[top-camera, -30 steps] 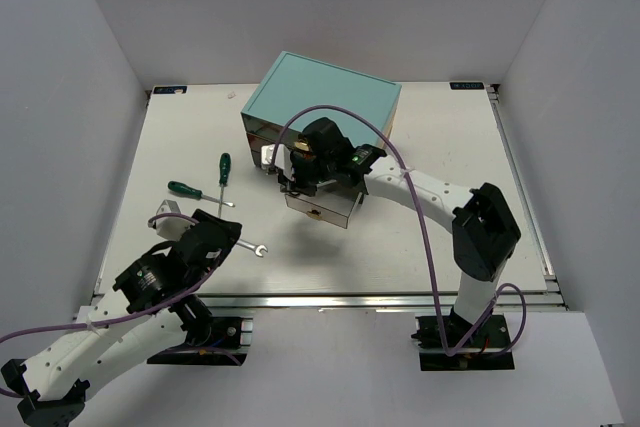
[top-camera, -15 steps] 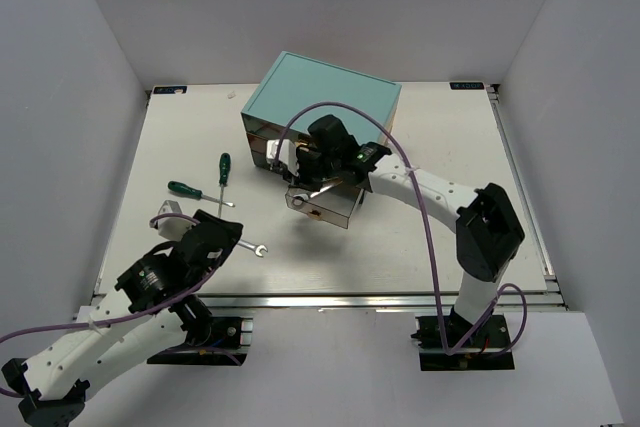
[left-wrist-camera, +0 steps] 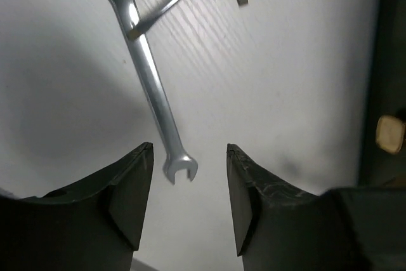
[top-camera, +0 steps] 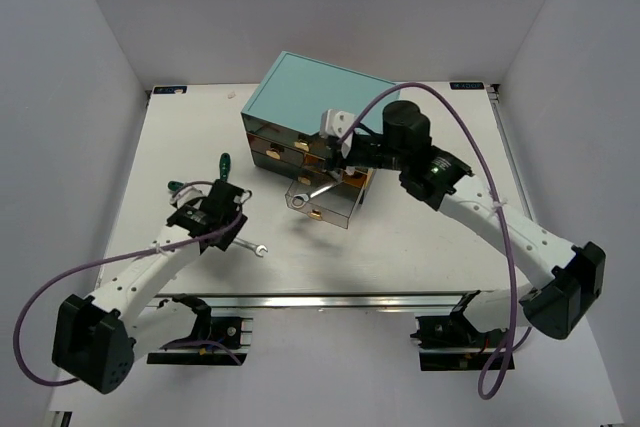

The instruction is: Sort the tools into containers

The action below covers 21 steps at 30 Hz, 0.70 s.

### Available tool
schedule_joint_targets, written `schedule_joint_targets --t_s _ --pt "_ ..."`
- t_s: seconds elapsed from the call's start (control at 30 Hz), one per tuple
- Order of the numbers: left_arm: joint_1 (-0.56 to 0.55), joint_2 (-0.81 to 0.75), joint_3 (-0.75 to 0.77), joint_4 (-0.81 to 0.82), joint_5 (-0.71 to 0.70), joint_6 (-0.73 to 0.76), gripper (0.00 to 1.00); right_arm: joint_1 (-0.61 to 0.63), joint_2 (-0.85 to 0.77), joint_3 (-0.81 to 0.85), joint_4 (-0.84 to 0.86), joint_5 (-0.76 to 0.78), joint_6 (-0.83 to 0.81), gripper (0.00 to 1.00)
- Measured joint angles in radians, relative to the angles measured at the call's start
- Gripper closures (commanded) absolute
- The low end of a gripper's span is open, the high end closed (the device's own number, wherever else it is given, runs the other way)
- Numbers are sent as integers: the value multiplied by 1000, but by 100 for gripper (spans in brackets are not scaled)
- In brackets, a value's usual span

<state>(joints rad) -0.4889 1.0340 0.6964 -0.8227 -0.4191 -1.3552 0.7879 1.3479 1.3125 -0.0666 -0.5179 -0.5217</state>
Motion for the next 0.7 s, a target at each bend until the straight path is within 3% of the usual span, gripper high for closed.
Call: schedule_joint_targets --t_s 0.07,0.23,0.4,0.7 --pt "88 19 0 34 51 52 29 -42 -31 -31 -2 -24 25 61" --pt "237 150 14 101 220 158 28 -129 -108 -147 -20 -59 82 58" --pt "254 319 41 118 326 216 33 -174 -186 -228 -40 -78 116 57" --pt "254 377 67 74 348 221 37 -235 -228 -251 -29 -89 157 57"
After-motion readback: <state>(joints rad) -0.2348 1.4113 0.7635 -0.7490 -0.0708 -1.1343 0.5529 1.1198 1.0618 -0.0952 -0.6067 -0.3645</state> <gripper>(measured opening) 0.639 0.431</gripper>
